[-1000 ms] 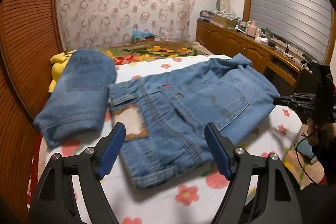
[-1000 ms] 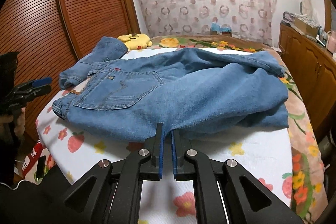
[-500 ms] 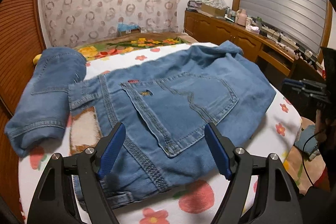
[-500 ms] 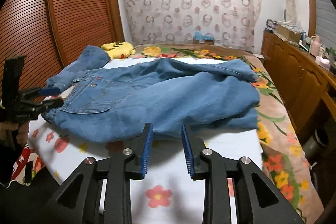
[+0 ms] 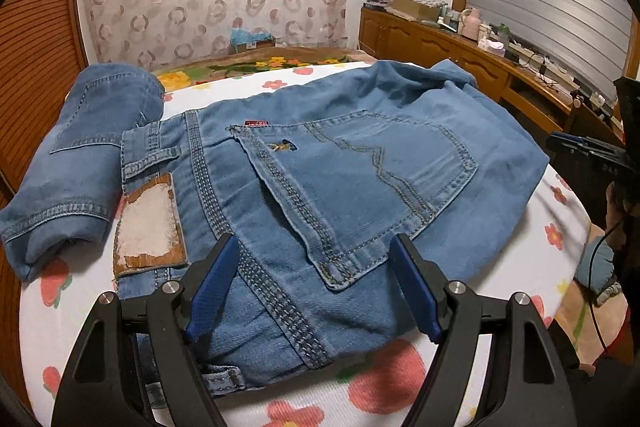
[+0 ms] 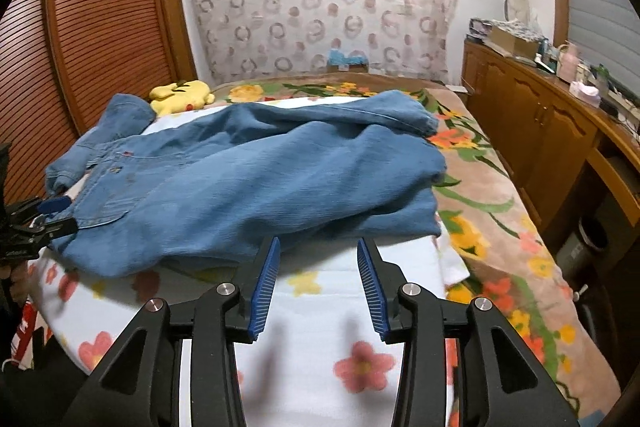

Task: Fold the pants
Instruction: 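Move the right gripper to the jeans leg hem and close on it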

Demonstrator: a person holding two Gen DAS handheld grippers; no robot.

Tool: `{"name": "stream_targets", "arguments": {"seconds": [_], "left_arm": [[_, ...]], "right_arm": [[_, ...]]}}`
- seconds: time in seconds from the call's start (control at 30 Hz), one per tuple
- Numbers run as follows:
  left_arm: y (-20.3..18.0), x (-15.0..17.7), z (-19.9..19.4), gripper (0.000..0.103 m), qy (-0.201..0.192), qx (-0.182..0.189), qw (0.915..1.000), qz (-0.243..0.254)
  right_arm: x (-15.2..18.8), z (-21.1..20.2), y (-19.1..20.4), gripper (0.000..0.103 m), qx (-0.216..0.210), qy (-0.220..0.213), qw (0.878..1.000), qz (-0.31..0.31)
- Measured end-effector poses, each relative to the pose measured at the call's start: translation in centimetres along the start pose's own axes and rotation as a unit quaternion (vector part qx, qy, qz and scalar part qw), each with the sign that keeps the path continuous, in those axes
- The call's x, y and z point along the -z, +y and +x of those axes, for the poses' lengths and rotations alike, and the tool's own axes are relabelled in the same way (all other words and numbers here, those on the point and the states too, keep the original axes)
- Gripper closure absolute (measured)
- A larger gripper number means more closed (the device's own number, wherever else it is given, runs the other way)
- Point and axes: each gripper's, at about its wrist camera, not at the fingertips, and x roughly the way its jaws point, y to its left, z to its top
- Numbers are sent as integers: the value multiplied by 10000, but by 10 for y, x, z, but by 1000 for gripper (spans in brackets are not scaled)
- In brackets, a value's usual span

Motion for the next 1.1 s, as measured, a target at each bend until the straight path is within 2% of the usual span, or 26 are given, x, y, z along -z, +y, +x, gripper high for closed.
{"name": "stream_targets", "arguments": {"seconds": [0.23, 0.33, 0.63, 0.83, 1.0, 1.03, 1.1], "left_arm": [[0, 1, 1, 25, 1, -10, 10000, 7], [0, 1, 1, 25, 1, -9, 10000, 1], [0, 1, 2, 25, 6, -16, 10000, 11], [-1, 3, 4, 25, 10, -32, 10000, 1], [0, 4, 5, 25, 11, -34, 10000, -3], [0, 3, 5, 25, 12, -33, 10000, -6], [0, 3, 5, 25, 11, -31, 10000, -6]], "right_arm": [[-9, 5, -9, 59, 223, -4, 9997, 103], [-15, 10, -12, 54, 336, -21, 9993, 135], [-26, 28, -21, 53, 262, 65, 9982, 528], [-33, 49, -25, 53, 416, 353, 9965, 635], [-37, 60, -29, 54, 288, 537, 9947, 824], [-39, 60, -31, 57, 264, 571, 9944, 843], [-40, 59, -33, 84, 128, 597, 9944, 863]]}}
